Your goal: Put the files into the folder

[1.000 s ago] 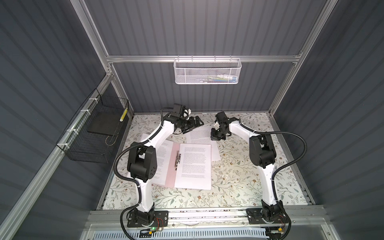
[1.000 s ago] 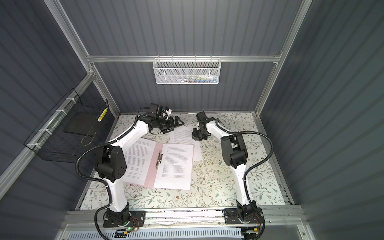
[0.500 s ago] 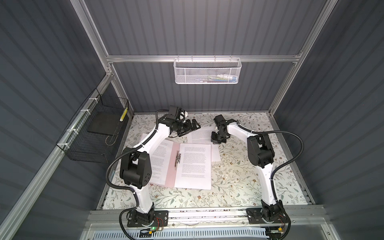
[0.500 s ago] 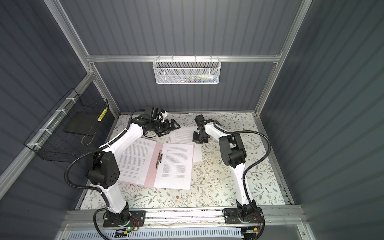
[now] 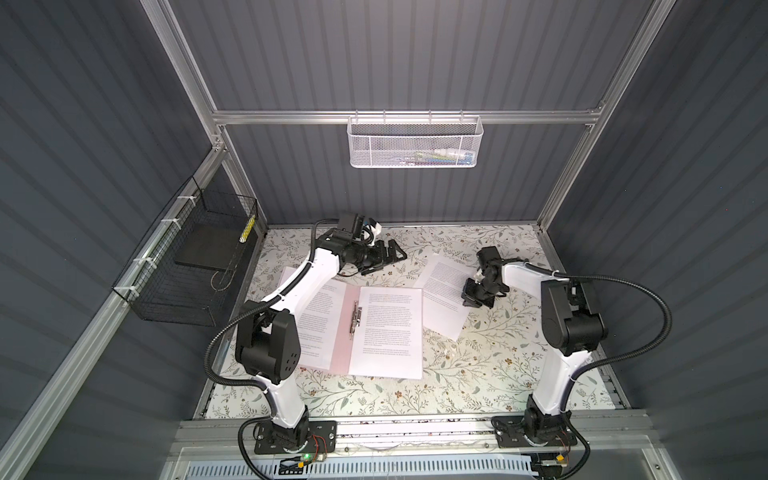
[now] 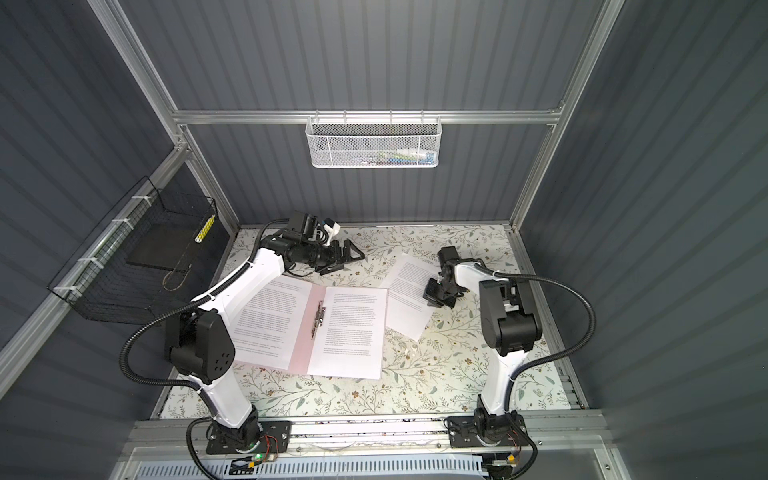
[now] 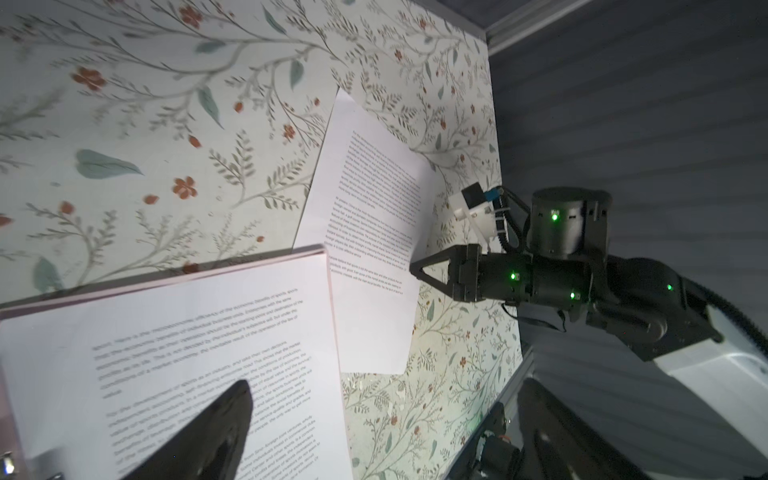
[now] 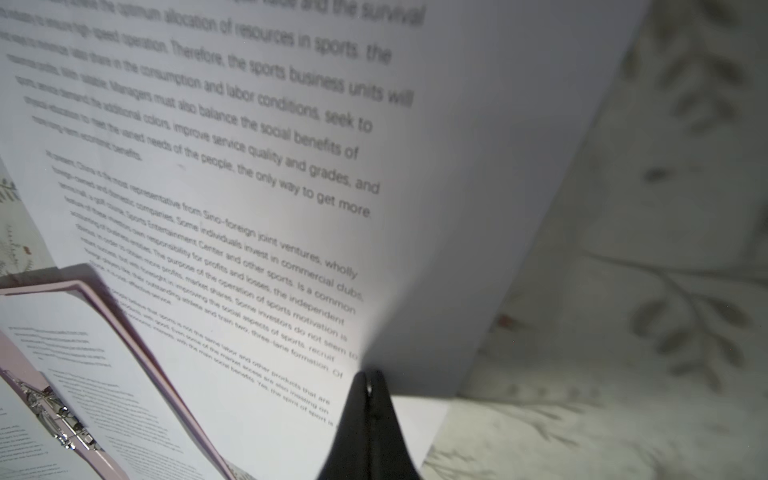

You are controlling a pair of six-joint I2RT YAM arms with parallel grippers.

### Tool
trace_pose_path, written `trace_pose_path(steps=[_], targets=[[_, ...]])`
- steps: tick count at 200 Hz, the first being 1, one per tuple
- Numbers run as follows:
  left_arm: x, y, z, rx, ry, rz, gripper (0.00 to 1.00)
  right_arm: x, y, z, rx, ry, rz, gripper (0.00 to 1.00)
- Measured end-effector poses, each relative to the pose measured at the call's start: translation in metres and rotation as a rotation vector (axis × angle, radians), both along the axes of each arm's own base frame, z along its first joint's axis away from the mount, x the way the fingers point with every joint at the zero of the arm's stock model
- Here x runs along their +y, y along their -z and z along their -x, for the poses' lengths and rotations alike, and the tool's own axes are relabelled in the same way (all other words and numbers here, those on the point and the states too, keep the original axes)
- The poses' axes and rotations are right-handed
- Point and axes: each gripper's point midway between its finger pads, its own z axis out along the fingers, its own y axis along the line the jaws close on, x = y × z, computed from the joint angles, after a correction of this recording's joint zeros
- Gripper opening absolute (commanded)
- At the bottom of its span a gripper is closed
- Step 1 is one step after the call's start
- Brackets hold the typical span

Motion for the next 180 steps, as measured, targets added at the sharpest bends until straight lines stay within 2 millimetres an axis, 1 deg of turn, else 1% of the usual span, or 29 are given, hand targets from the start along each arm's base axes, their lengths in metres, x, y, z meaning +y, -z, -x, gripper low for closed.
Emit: trace_pose_path(steps=[10,29,32,44,52,53,55,58,61,62,65,75,84,102,105,115,125,134,155,180], targets=[[-0.018,0.002,0.014,0.002,0.051,-0.004,1.00,-0.007,0.000,0.002,0.010,0.017,-0.004,0.00],[-0.054,0.012,0.041,0.019,0.147,-0.016,1.00,-0.014,-0.006,-0.006,0.004,0.032,-0.004,0.00],[-0.060,0.015,0.045,0.023,0.161,-0.018,1.00,-0.015,-0.008,-0.008,-0.002,0.032,-0.005,0.01],[-0.080,0.024,0.060,0.036,0.213,-0.028,1.00,-0.014,-0.017,-0.016,-0.032,0.032,-0.011,0.13],[-0.093,0.030,0.068,0.045,0.242,-0.037,1.00,-0.015,-0.027,-0.022,-0.060,0.032,-0.014,0.23],[-0.095,0.032,0.069,0.046,0.247,-0.038,1.00,-0.015,-0.029,-0.023,-0.066,0.033,-0.015,0.23],[-0.097,0.034,0.071,0.048,0.252,-0.042,1.00,-0.015,-0.031,-0.025,-0.076,0.025,-0.014,0.28],[-0.101,0.036,0.073,0.050,0.260,-0.045,1.00,-0.015,-0.036,-0.027,-0.087,0.029,-0.017,0.32],[-0.105,0.039,0.074,0.053,0.266,-0.050,1.00,-0.016,-0.040,-0.029,-0.100,0.031,-0.018,0.34],[-0.106,0.040,0.075,0.053,0.267,-0.051,1.00,-0.016,-0.041,-0.030,-0.104,0.028,-0.018,0.37],[-0.109,0.044,0.076,0.057,0.274,-0.057,1.00,-0.018,-0.045,-0.032,-0.117,0.029,-0.018,0.40],[-0.118,0.055,0.078,0.064,0.286,-0.072,1.00,-0.023,-0.061,-0.041,-0.159,0.037,-0.025,0.51],[-0.124,0.067,0.077,0.069,0.287,-0.092,1.00,-0.032,-0.074,-0.055,-0.199,0.047,-0.024,0.61],[-0.133,0.090,0.070,0.082,0.280,-0.130,1.00,-0.050,-0.087,-0.086,-0.248,0.066,-0.016,0.78],[-0.134,0.093,0.069,0.084,0.279,-0.134,1.00,-0.053,-0.088,-0.090,-0.253,0.073,-0.014,0.82],[-0.139,0.104,0.065,0.094,0.278,-0.145,1.00,-0.063,-0.086,-0.102,-0.261,0.082,-0.002,0.88],[-0.142,0.114,0.061,0.102,0.278,-0.152,1.00,-0.070,-0.080,-0.109,-0.250,0.089,0.007,0.94],[-0.147,0.122,0.060,0.109,0.282,-0.158,1.00,-0.075,-0.073,-0.113,-0.230,0.096,0.012,0.97],[-0.152,0.134,0.056,0.122,0.282,-0.165,1.00,-0.080,-0.056,-0.123,-0.182,0.088,0.023,0.99],[-0.156,0.140,0.052,0.123,0.277,-0.160,1.00,-0.081,-0.036,-0.130,-0.131,0.077,0.031,0.99]])
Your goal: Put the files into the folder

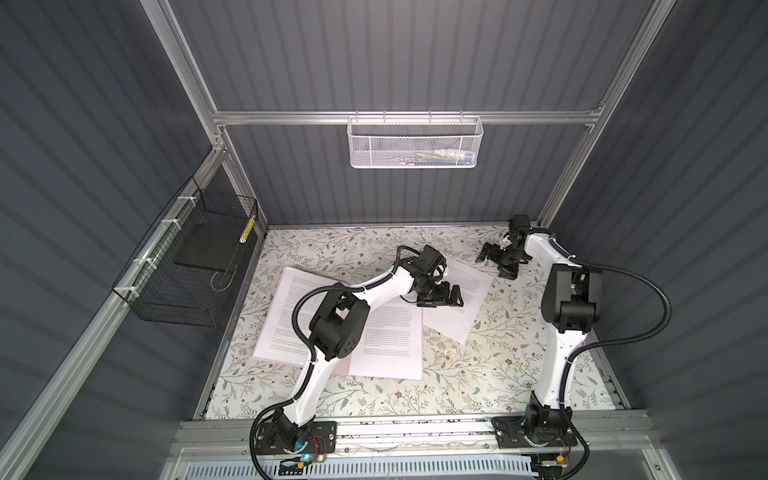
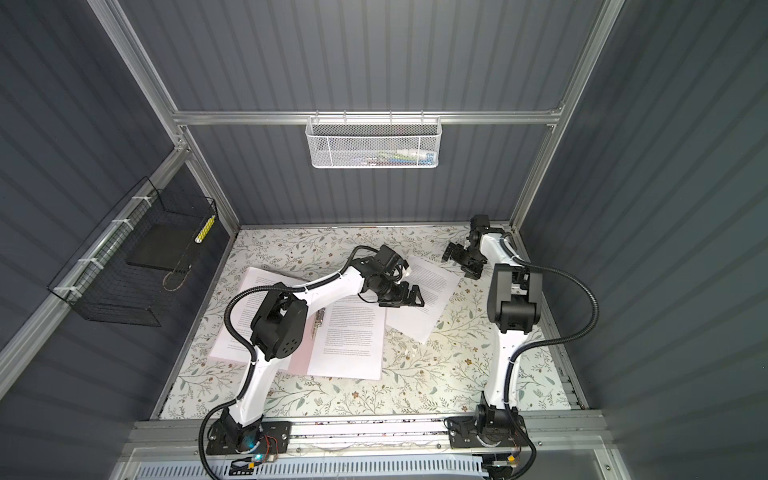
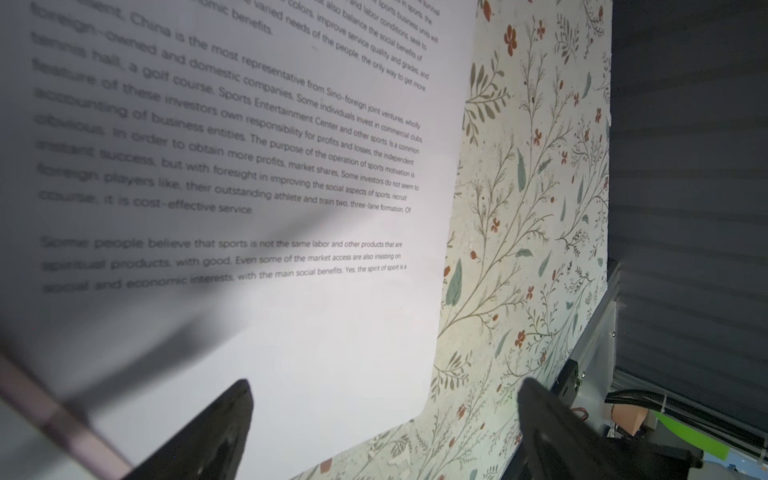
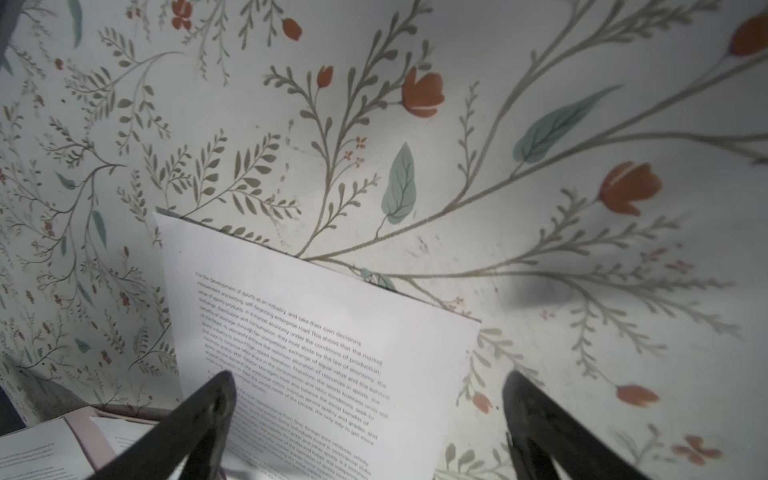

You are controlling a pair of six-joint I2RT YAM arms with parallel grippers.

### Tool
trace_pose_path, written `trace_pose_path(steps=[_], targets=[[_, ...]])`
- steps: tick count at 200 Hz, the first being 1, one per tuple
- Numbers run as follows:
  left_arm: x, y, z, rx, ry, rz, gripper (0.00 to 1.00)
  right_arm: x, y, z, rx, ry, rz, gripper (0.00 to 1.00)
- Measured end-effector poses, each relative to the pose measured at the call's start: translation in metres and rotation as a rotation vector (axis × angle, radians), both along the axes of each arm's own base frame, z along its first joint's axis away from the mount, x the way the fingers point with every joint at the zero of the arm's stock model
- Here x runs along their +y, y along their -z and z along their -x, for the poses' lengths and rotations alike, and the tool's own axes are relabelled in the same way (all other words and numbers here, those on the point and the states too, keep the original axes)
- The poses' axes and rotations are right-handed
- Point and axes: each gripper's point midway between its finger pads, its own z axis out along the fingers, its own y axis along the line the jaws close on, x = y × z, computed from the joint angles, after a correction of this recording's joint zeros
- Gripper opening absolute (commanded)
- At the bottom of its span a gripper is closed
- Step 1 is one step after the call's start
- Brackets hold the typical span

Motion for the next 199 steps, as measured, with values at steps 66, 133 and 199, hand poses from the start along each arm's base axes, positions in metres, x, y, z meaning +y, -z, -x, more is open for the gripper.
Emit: trace_pose_path(steps=[66,133,199], targets=[[-0.012,0.019,-0.002,0.046,-0.020,0.024,1.00,0.002,0.014,0.003,0.072,0.001,-0.016,0.99],[-0.016,0.019,-0.003,0.057,-0.017,0.037,1.00,0.030,0.015,0.008,0.093,-0.045,-0.099,0.99],[-0.018,0.019,-0.003,0.060,-0.013,0.042,1.00,0.079,0.005,0.052,0.112,-0.099,-0.277,0.99]])
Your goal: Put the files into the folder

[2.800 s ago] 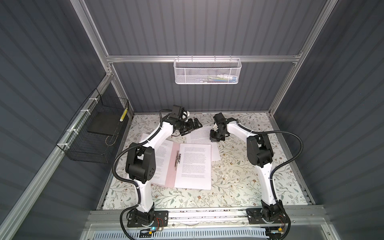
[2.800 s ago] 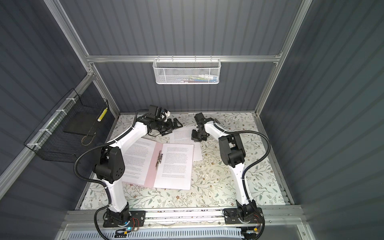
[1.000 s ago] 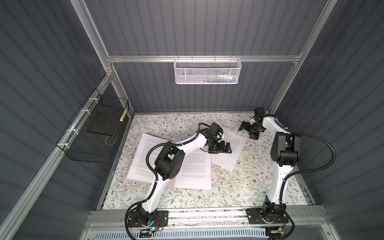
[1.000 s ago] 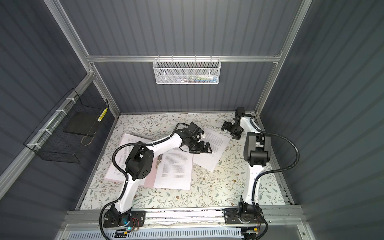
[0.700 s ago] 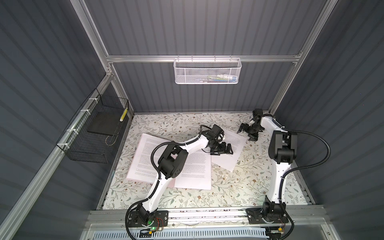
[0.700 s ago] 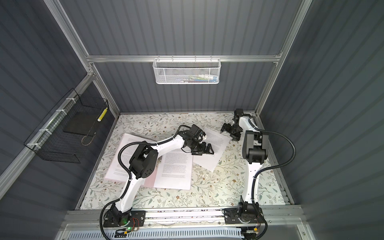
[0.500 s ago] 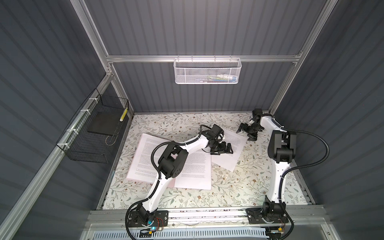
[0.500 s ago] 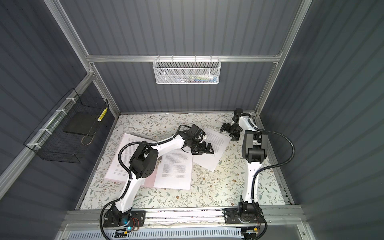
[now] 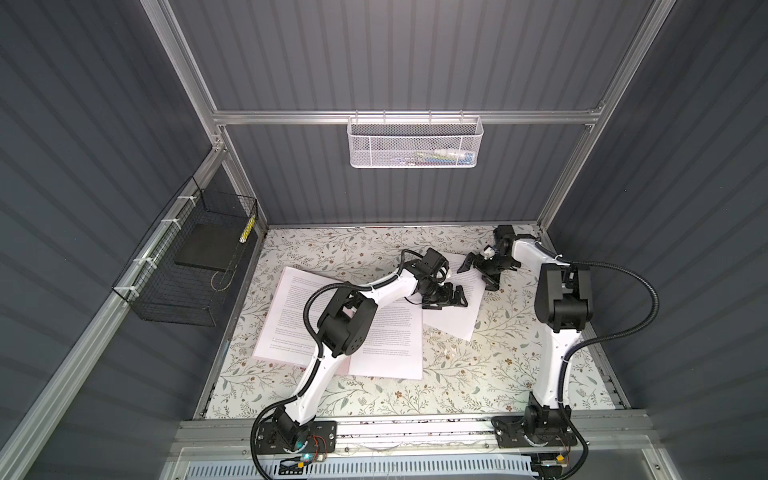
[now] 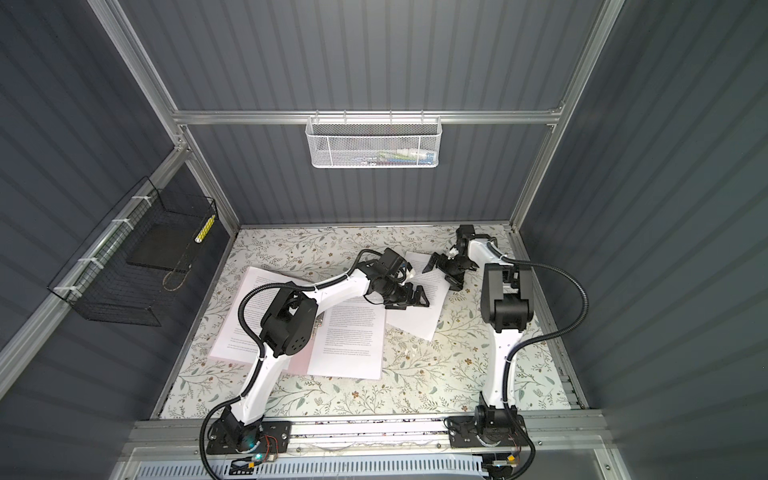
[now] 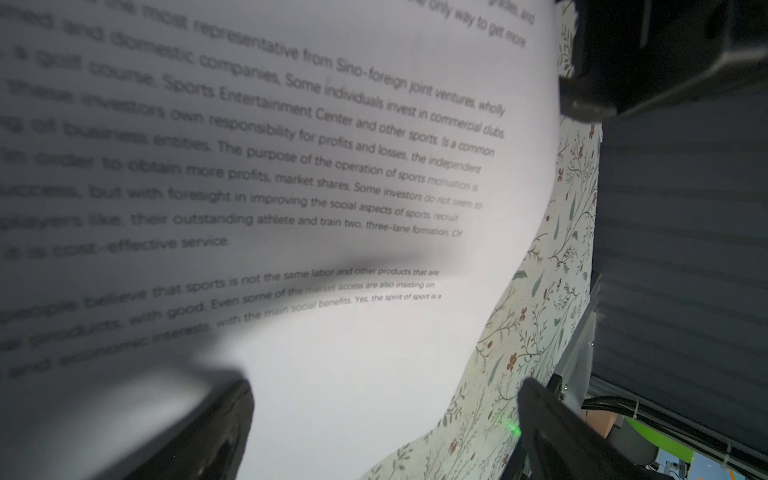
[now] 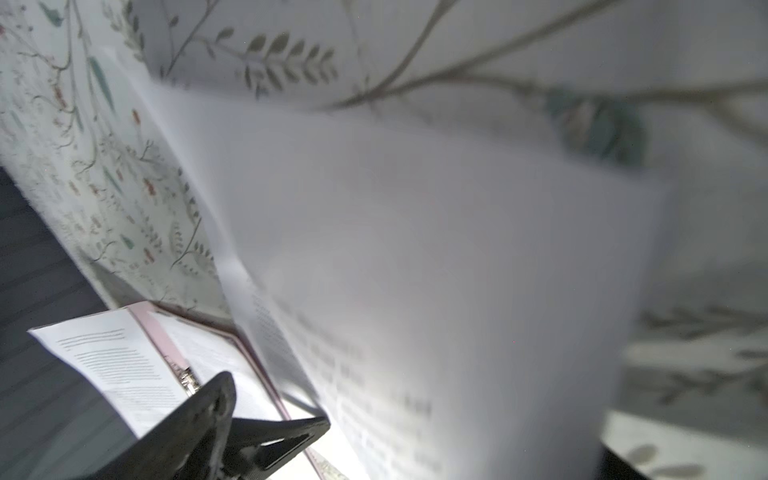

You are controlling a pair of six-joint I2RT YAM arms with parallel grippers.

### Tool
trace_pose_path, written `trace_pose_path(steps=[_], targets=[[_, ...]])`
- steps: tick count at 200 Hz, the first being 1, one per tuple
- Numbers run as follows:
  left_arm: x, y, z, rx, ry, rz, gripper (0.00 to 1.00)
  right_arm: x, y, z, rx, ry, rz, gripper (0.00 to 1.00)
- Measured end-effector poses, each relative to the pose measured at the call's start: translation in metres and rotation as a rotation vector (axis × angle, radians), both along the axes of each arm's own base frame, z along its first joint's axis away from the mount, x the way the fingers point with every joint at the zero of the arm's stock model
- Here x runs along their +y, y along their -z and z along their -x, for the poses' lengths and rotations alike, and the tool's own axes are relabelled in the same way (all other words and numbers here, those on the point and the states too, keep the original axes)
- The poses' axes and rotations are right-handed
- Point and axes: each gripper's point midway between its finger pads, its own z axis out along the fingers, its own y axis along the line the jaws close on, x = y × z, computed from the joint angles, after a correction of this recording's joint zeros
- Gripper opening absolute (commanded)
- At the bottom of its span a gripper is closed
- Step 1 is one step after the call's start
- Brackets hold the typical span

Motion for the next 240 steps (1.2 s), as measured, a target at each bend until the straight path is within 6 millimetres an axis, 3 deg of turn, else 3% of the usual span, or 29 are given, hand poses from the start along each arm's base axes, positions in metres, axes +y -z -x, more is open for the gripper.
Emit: trace_pose_path(steps=[35,63,107,137,166,177,192,219,240], targets=[[-0.002,0.000,0.000,0.002,0.006,0.010,1.00,0.016,-0.026,0.021,-0.066,0.039,-0.126,0.98],[-0.002,0.000,0.000,0.002,0.006,0.010,1.00,0.020,-0.038,0.024,-0.146,0.080,-0.175,0.86],[-0.002,0.000,0.000,-0.001,0.004,0.016,1.00,0.015,-0.019,0.032,-0.141,0.158,-0.173,0.43],[-0.002,-0.002,0.001,-0.007,0.006,0.027,1.00,0.011,-0.012,0.030,-0.148,0.189,-0.153,0.00],[0.000,-0.009,0.010,0.031,0.008,0.050,1.00,0.004,-0.018,0.034,-0.171,0.205,-0.104,0.00],[0.000,-0.021,0.015,0.041,0.008,0.079,1.00,0.000,-0.030,0.036,-0.204,0.205,-0.079,0.00],[0.001,-0.051,0.017,0.027,0.006,0.136,1.00,-0.006,-0.053,0.037,-0.267,0.205,-0.046,0.00],[0.014,-0.145,0.018,-0.102,-0.004,0.271,1.00,-0.013,-0.100,0.045,-0.380,0.187,0.029,0.00],[0.048,-0.215,0.016,-0.260,-0.052,0.324,1.00,-0.004,-0.136,0.052,-0.454,0.138,0.109,0.00]])
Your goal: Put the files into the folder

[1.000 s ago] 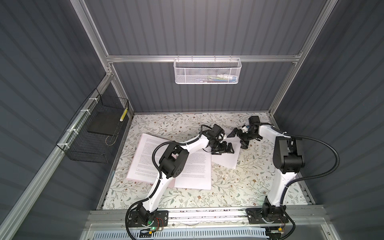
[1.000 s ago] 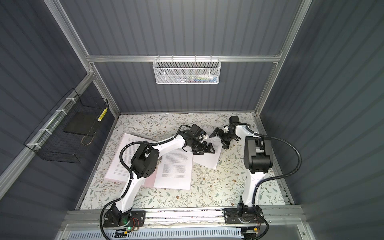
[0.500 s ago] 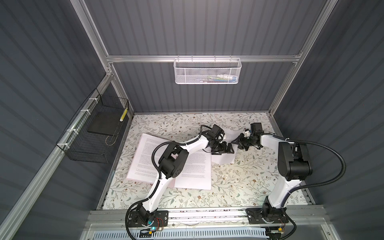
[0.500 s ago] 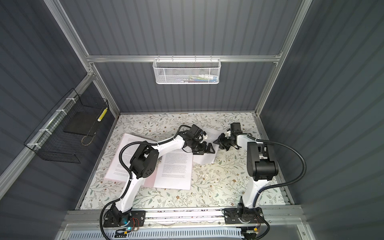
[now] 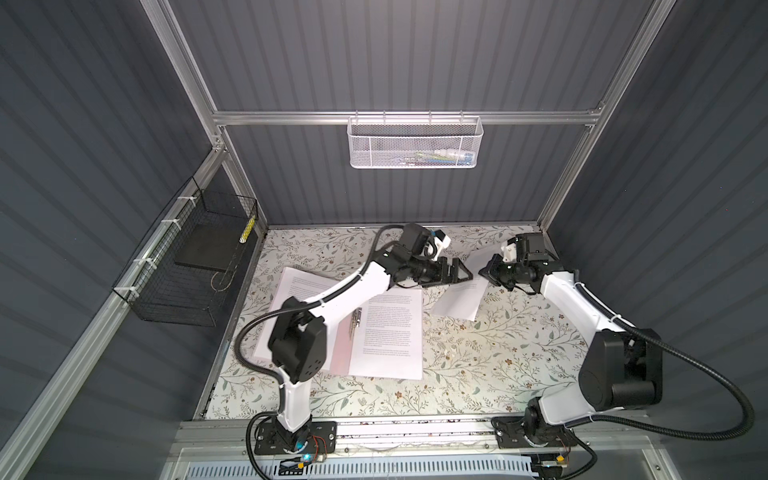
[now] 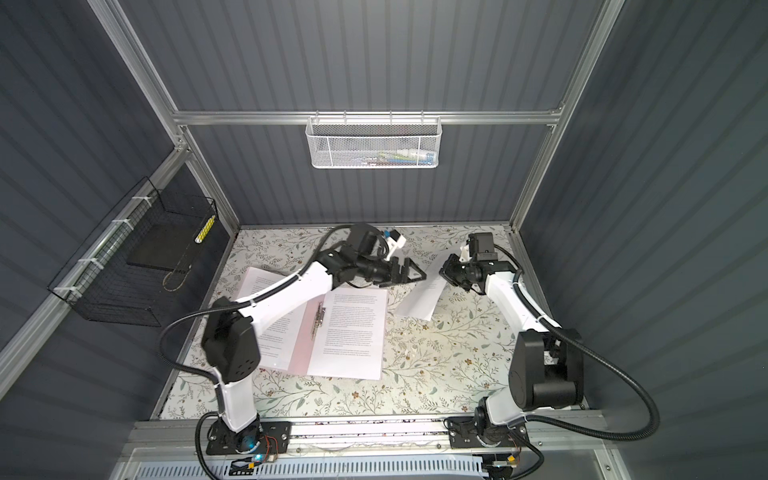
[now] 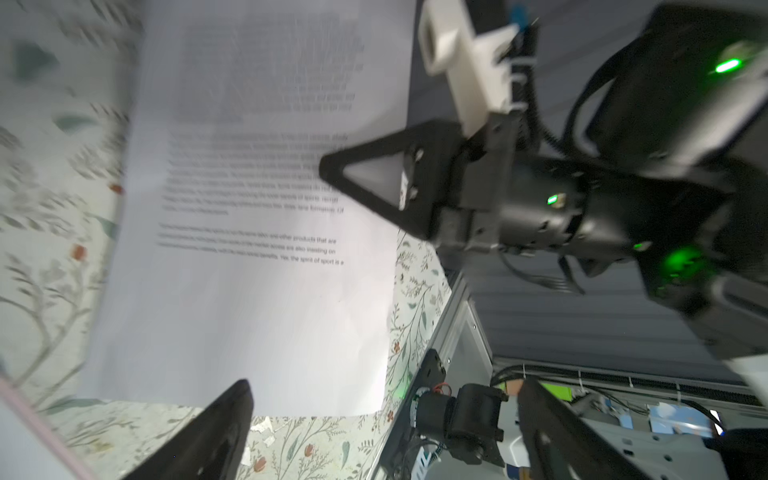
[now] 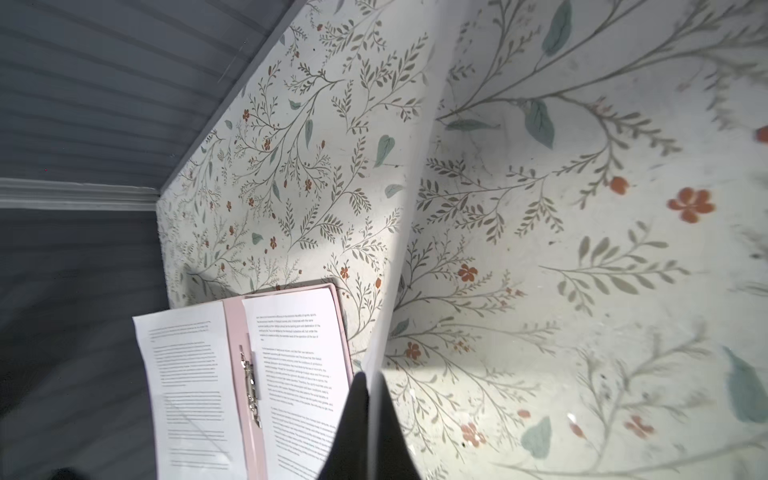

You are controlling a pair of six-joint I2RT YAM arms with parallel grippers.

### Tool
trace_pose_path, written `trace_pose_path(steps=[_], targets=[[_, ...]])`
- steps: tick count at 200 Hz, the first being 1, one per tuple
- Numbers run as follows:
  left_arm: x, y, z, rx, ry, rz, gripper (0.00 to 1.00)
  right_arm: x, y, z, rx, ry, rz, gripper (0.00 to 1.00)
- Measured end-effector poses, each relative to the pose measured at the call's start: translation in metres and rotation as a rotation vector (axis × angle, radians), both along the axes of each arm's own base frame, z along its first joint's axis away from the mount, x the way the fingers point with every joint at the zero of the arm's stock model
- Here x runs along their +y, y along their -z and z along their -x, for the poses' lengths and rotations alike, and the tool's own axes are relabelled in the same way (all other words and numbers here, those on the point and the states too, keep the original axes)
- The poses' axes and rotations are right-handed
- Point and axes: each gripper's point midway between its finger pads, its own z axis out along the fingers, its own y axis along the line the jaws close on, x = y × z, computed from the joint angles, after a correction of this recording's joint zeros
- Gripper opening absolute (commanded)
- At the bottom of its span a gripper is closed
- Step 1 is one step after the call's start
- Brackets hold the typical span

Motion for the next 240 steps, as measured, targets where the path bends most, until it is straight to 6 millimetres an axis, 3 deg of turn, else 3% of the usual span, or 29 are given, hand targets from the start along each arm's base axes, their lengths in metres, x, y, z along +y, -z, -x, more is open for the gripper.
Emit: trace_pose_path(steps=[9,23,35,65,80,100,119,138,172,203,240], targets=[[0.023,-0.017,-0.003,-0.050,-0.052,-0.001,1.00,0.010,-0.018,0.004,-0.033,-0.029,0.041,0.00],[0.063,-0.023,-0.009,-0.086,-0.152,-0.039,1.00,0.032,-0.046,0.012,-0.082,-0.081,0.080,0.00],[0.105,-0.010,-0.017,-0.089,-0.259,-0.109,1.00,0.056,-0.068,0.021,-0.120,-0.135,0.101,0.00],[0.205,0.048,-0.019,-0.003,-0.490,-0.348,1.00,0.127,-0.112,0.048,-0.200,-0.302,0.086,0.00],[0.236,0.057,-0.008,0.013,-0.547,-0.425,1.00,0.159,-0.123,0.064,-0.215,-0.380,0.051,0.00],[0.259,0.042,0.005,-0.038,-0.599,-0.468,1.00,0.187,-0.123,0.078,-0.197,-0.450,-0.005,0.00],[0.273,0.023,0.016,-0.096,-0.630,-0.479,1.00,0.190,-0.107,0.082,-0.159,-0.451,-0.045,0.00],[0.279,0.019,0.020,-0.112,-0.640,-0.496,1.00,0.177,-0.077,0.081,-0.089,-0.414,-0.094,0.00],[0.280,0.034,0.017,-0.079,-0.627,-0.541,1.00,0.145,0.014,0.077,0.085,-0.326,-0.055,0.00],[0.278,0.040,0.015,-0.066,-0.620,-0.549,1.00,0.160,0.079,0.082,0.156,-0.393,0.060,0.00],[0.280,0.054,0.020,-0.045,-0.607,-0.575,1.00,0.182,0.111,0.090,0.160,-0.457,0.095,0.00]])
